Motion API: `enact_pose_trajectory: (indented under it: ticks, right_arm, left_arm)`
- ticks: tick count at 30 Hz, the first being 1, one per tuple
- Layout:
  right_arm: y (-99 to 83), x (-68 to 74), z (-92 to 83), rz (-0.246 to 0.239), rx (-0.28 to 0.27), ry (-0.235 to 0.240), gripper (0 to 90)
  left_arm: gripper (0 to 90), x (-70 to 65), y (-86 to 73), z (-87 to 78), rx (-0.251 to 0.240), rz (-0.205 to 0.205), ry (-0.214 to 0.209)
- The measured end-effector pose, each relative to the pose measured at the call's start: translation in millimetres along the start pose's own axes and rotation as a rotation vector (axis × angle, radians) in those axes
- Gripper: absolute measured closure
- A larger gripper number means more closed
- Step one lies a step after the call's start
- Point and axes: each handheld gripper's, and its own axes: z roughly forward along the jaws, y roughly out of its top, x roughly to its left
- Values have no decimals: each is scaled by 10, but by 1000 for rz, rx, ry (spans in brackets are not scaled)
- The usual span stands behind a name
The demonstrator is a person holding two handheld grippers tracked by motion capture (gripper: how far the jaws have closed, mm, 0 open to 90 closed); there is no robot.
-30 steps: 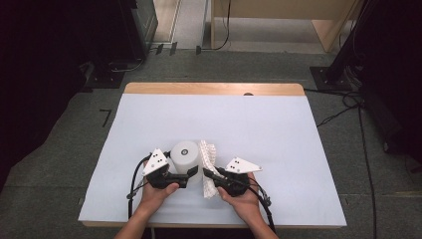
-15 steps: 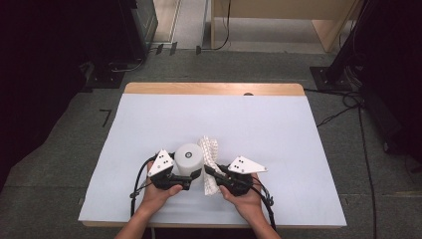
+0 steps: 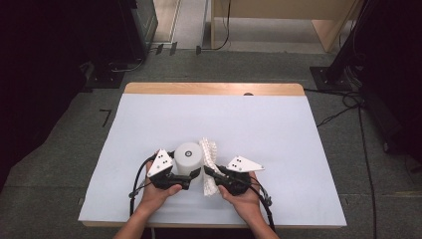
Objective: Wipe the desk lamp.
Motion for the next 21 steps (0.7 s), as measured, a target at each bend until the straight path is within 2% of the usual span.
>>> enact_pose_trajectory:
  ticks: [4,7,11,13,16,18,21]
  right_arm:
    - [83,16,-87,0,-44,11,789]
    - [92,19,-92,3,-50,10,788]
    - [10,-4,-17,18,-12,2,788]
    - [-36,-24,26,28,19,3,788]
    - [-66,-54,52,35,41,-1,789]
    - [-63,-74,44,37,37,-5,788]
    - [-51,-98,16,45,26,-14,788]
  left_arm:
    - [90,-23,-1,23,10,20,4]
    - [90,-18,9,21,10,9,10]
    - [90,13,32,-2,-16,-15,10]
    - [90,27,46,-25,-28,-11,14]
    - [89,33,44,-30,-39,5,51]
    - [89,35,26,-13,-26,22,92]
    - [89,52,-24,19,-10,28,111]
